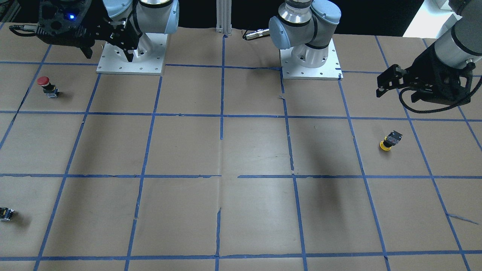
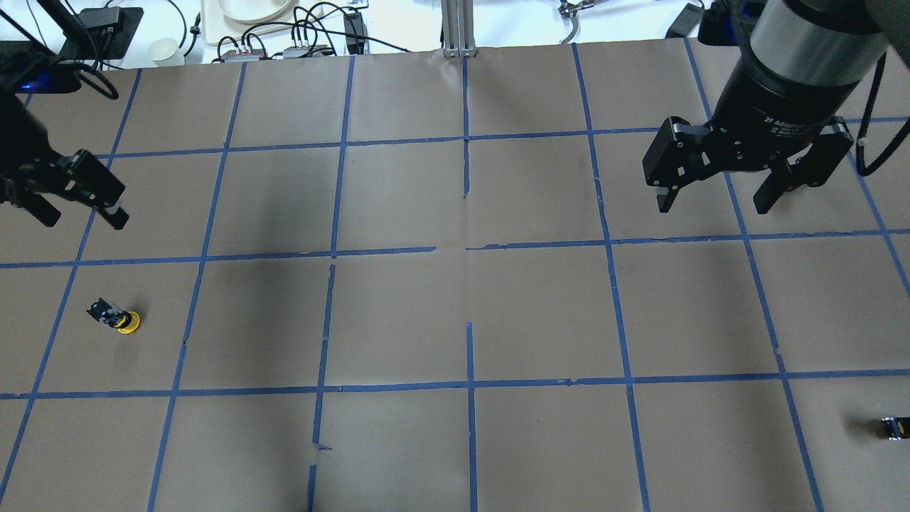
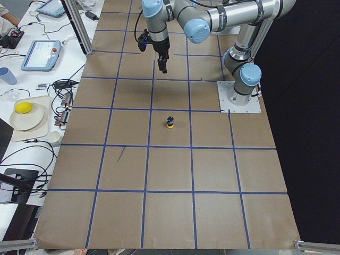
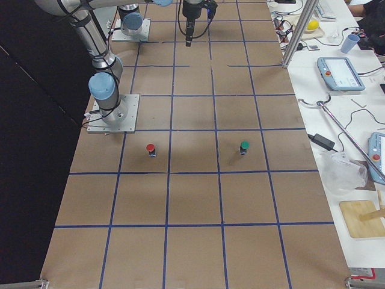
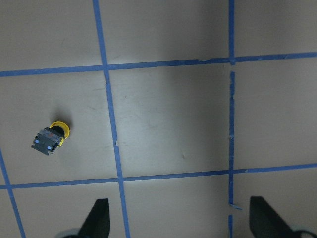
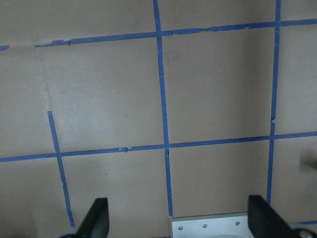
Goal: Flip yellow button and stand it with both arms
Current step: 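Move the left gripper down toward the yellow-capped button lying on its side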
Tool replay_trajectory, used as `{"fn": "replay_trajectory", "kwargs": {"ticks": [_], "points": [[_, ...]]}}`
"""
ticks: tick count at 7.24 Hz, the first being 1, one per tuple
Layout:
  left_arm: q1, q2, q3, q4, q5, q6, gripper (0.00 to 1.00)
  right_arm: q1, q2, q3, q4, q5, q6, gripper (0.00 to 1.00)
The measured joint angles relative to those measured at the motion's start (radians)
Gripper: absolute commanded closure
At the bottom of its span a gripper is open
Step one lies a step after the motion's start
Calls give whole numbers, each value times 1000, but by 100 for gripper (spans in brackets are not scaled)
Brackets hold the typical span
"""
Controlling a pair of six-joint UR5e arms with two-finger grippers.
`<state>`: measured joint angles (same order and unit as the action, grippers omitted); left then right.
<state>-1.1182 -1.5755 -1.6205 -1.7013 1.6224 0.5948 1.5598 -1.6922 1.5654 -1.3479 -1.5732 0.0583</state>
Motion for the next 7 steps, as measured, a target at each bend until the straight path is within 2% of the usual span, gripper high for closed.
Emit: {"fn": "replay_trajectory", "kwargs": {"ticks": [1,3,5,6,7], "points": [[76,4,-47,41,6,113,1,0,0,0,-1,0,0,0],[196,7,-193,241,9,332,1,0,-1,1,-7,0,-2,0],[242,0,-354,533,10,484,1,0,-1,1,-10,0,-5,0],[262,-4,-419,636,6,539,1,-1,0,1,-12,1,-7,0],[273,-10,-464,683,1,567,1,-2,0,3,-15,4,-7,0]]}}
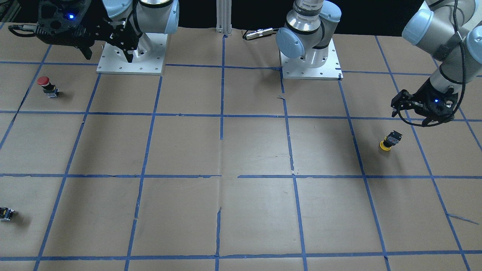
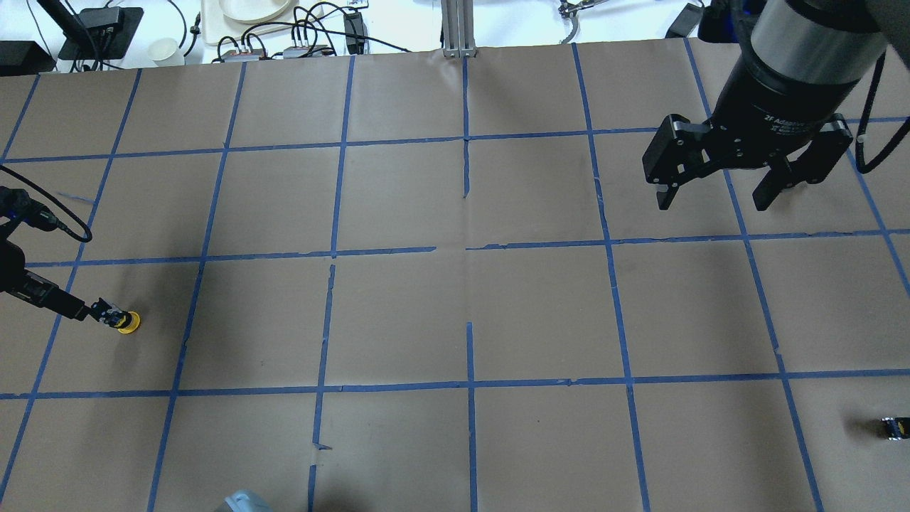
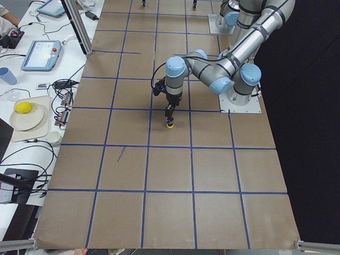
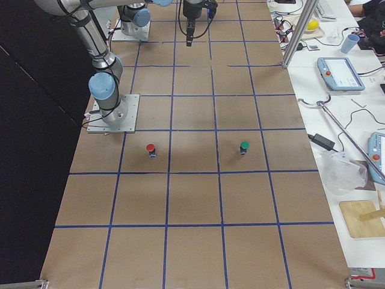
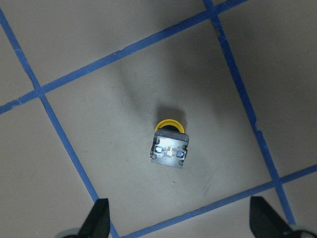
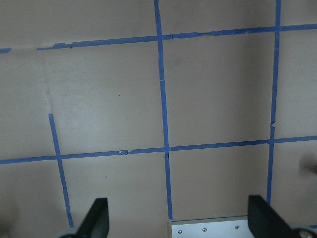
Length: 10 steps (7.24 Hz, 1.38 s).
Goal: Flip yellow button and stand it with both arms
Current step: 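Move the left gripper down toward the yellow-capped button lying on its side, then close the left gripper on the button's dark body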
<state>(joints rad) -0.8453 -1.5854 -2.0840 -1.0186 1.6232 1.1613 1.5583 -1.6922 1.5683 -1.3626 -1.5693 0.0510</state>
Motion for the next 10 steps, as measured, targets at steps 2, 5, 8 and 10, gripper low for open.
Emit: {"fn": "replay_trajectory", "kwargs": {"ticks": [2,5,8,10], "points": [[6,-24,-37,27,-3,18,1,-3,1,3,-5,4,6,0],[7,-48,-43,70,-19,42,1,-28,2,4,11,8,63,0],[5,-124,-49,179,-29,58,5,-53,27,5,8,63,127,0],[1,-136,-53,189,-30,104,5,-56,42,7,6,69,132,0]]}}
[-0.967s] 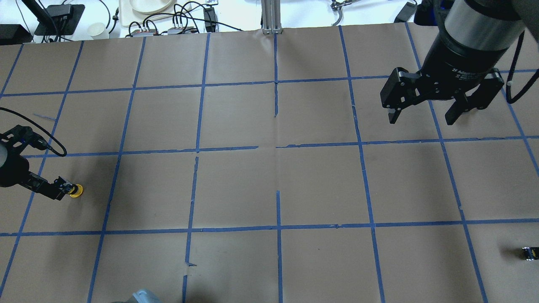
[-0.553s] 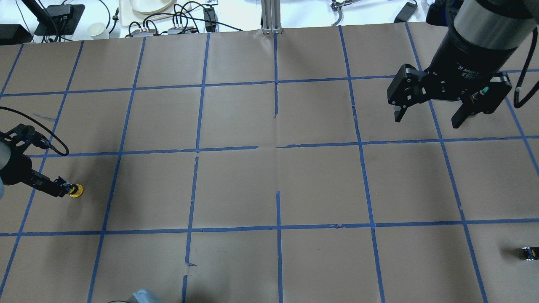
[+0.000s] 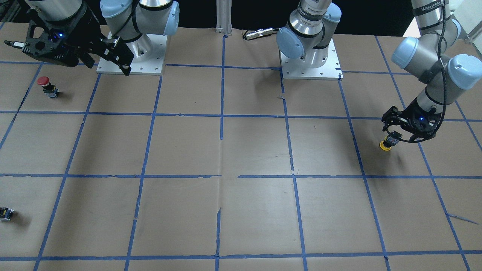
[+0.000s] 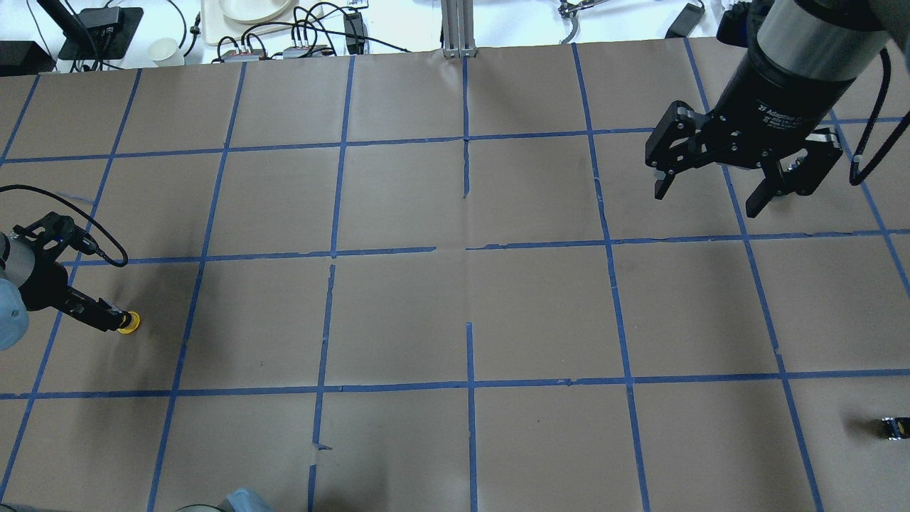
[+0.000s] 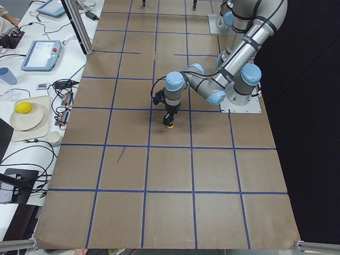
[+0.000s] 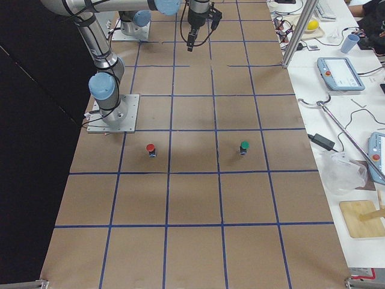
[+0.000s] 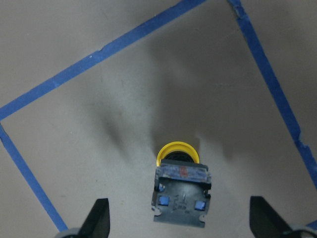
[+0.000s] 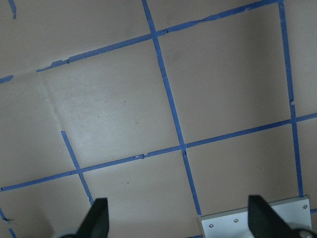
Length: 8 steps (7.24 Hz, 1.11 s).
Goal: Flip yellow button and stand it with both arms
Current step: 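Close the left gripper on the button's dark body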
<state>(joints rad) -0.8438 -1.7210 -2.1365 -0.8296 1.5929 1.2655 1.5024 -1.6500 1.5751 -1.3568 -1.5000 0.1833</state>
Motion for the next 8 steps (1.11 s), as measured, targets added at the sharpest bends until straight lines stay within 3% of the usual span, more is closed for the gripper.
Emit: {"fn": "replay_trajectory", "kwargs": {"ticks": [2,5,7,8], "points": [[1,-13,-2,3,-1,47,7,-5,0,2,5,-4,0,0],[1,-17,-9,6,1,70,65,-5,-28,1,14,-12,1,0],[0,-17,-7,8,2,82,83,-4,-32,4,14,-5,1,0],[0,-15,-5,8,1,83,87,-4,-32,4,13,-2,0,0]]}}
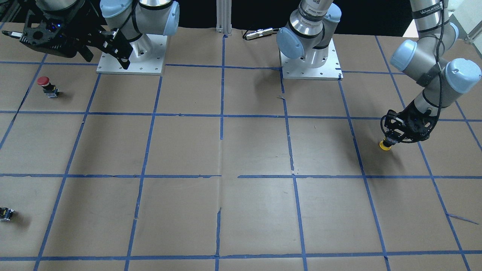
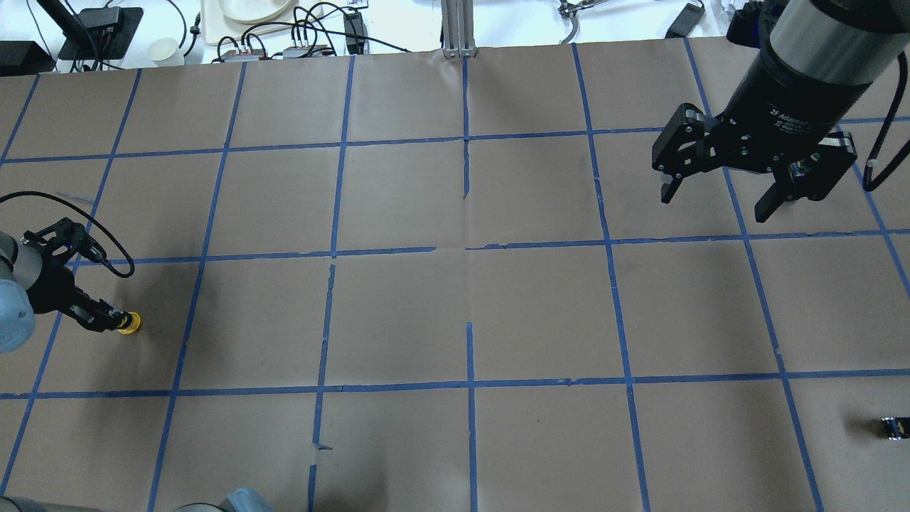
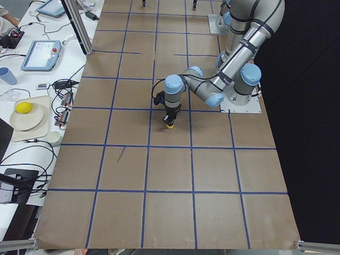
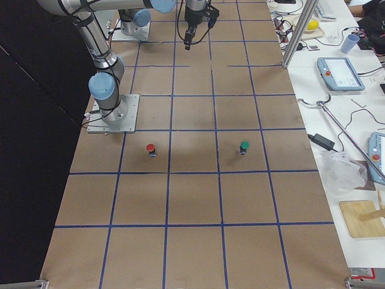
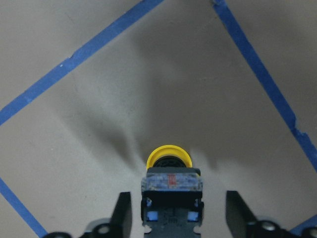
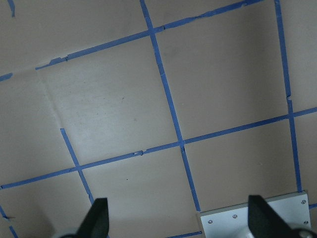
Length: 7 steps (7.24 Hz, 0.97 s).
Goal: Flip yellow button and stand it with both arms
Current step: 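Close the left gripper on the button's dark body, then lift the button with the left gripper toward the right gripper while the right gripper approaches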
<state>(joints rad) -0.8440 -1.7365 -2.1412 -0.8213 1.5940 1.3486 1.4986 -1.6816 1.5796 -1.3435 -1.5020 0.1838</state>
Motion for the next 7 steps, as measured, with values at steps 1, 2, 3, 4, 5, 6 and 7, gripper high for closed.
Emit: {"fn": "replay_trajectory", "kwargs": {"ticks": [1,2,3,4,5,6,7], "points": [[-3,5,7,0,-1,-2,88,0,2,0,0,1,0,0],[-9,15,22,-6,-12,-8,88,0,7,0,1,4,0,0],[-17,34,40,-36,-34,-16,88,0,13,0,2,14,1,0],[-26,64,58,-104,-70,-36,88,-2,21,0,1,58,19,0],[-33,97,83,-204,-122,-80,88,-6,31,-1,-2,136,58,0],[-44,124,126,-343,-182,-134,89,-11,47,-4,-3,219,97,0],[-69,145,189,-509,-253,-194,90,-18,65,-6,-2,307,148,0]]}}
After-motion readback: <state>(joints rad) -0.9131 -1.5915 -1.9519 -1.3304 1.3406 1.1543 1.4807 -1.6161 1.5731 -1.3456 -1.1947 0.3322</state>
